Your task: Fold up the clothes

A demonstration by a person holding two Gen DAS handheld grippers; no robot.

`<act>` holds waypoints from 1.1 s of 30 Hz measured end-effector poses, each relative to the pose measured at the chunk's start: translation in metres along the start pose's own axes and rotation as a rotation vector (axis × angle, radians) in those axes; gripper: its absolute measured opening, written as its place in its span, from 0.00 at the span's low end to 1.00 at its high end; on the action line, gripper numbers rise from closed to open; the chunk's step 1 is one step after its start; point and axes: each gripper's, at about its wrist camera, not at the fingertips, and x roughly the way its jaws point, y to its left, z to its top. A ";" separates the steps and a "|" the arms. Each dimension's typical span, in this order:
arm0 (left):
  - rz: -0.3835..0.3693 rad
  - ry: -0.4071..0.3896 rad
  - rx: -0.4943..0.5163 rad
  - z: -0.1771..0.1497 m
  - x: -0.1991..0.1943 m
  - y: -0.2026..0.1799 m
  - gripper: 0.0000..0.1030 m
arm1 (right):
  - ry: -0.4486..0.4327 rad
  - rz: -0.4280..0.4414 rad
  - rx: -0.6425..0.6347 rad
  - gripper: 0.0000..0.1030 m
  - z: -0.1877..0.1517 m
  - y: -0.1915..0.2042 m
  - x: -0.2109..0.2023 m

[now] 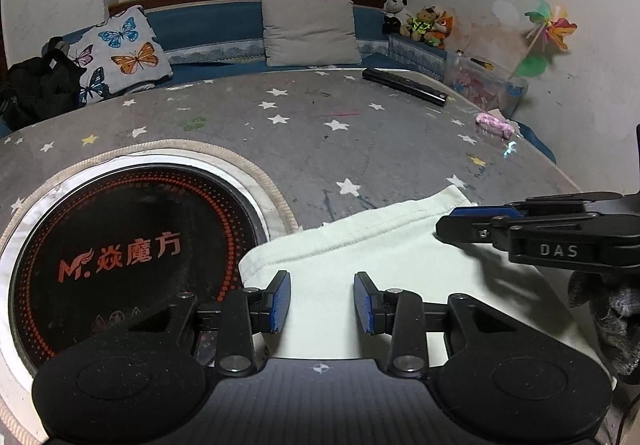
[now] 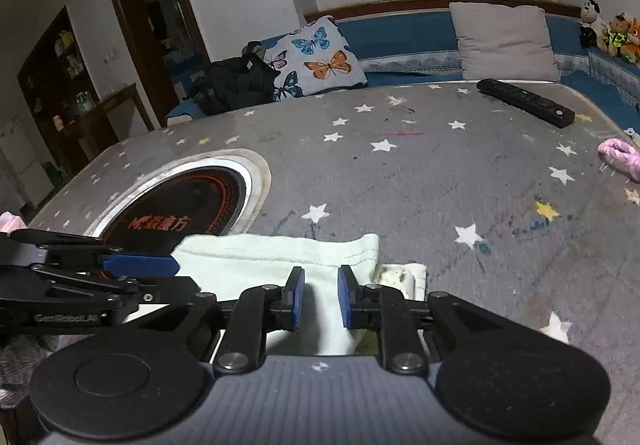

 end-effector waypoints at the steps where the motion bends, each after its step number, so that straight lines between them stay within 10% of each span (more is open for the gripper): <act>1: 0.003 -0.005 0.000 0.001 0.000 0.000 0.37 | -0.004 0.001 -0.001 0.17 0.001 0.000 -0.001; 16: 0.032 -0.008 -0.017 0.001 0.004 0.004 0.40 | -0.024 0.025 -0.020 0.17 0.007 0.001 -0.015; 33: -0.099 -0.005 0.082 -0.020 -0.017 -0.057 0.40 | 0.005 0.035 -0.013 0.17 -0.032 0.002 -0.041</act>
